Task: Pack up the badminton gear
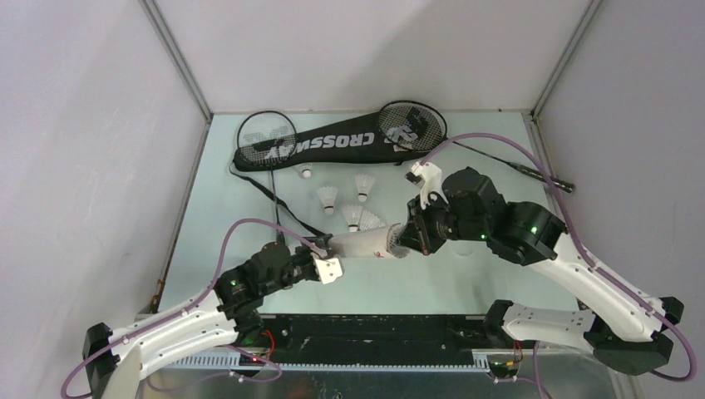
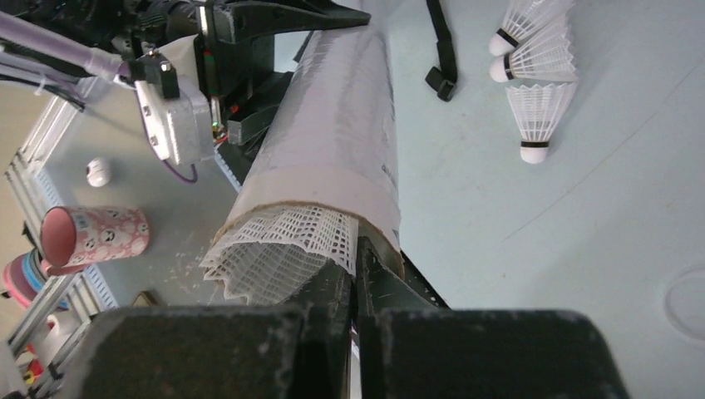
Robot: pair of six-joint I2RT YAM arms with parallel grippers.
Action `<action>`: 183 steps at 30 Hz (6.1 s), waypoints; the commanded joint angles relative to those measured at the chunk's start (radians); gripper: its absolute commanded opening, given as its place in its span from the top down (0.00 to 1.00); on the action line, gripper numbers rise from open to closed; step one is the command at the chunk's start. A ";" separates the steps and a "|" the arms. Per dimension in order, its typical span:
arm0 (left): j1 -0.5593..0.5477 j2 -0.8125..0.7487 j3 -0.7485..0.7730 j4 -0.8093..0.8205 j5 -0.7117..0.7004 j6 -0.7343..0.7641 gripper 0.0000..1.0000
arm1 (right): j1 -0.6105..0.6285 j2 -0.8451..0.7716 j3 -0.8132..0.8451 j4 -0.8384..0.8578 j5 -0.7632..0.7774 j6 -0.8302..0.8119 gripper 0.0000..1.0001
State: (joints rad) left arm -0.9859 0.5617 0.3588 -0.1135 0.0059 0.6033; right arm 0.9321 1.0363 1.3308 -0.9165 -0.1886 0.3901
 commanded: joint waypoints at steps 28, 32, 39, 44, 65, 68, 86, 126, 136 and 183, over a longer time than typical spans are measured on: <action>-0.003 -0.087 0.006 0.098 -0.081 -0.052 1.00 | 0.155 -0.232 0.063 0.220 0.296 -0.135 0.02; -0.003 -0.108 0.007 0.108 -0.119 -0.055 1.00 | 0.030 -0.250 0.000 0.290 0.296 -0.137 0.01; -0.003 -0.186 -0.034 0.324 -0.376 -0.146 0.98 | -0.434 -0.091 -0.138 0.539 -0.161 -0.061 0.01; -0.003 -0.200 -0.014 0.400 -0.649 -0.277 0.99 | -0.491 0.269 -0.128 0.726 -0.324 -0.206 0.01; -0.003 -0.077 0.013 0.281 -0.862 -0.498 1.00 | -0.472 1.271 0.621 0.403 -0.483 -0.485 0.34; -0.003 -0.112 0.004 0.268 -0.866 -0.510 1.00 | -0.458 1.289 0.627 0.385 -0.483 -0.499 0.47; -0.003 -0.112 0.033 0.124 -0.707 -0.567 1.00 | -0.415 0.670 0.190 0.627 -0.205 -0.395 1.00; -0.006 -0.113 -0.024 0.162 0.046 -0.227 1.00 | 0.071 -0.063 -0.121 0.628 -0.125 -0.101 1.00; -0.006 -0.137 -0.029 0.200 0.151 -0.116 1.00 | 0.170 0.008 -0.122 0.445 -0.010 -0.041 1.00; -0.005 -0.046 0.114 0.192 -1.222 -0.573 1.00 | -0.266 0.861 0.164 0.765 -0.312 -0.536 0.04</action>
State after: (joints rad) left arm -0.9863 0.5026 0.4194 0.1108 -0.9737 0.1192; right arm 0.6662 1.6962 1.2842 -0.2344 -0.3611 0.0051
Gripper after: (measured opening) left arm 0.569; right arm 0.971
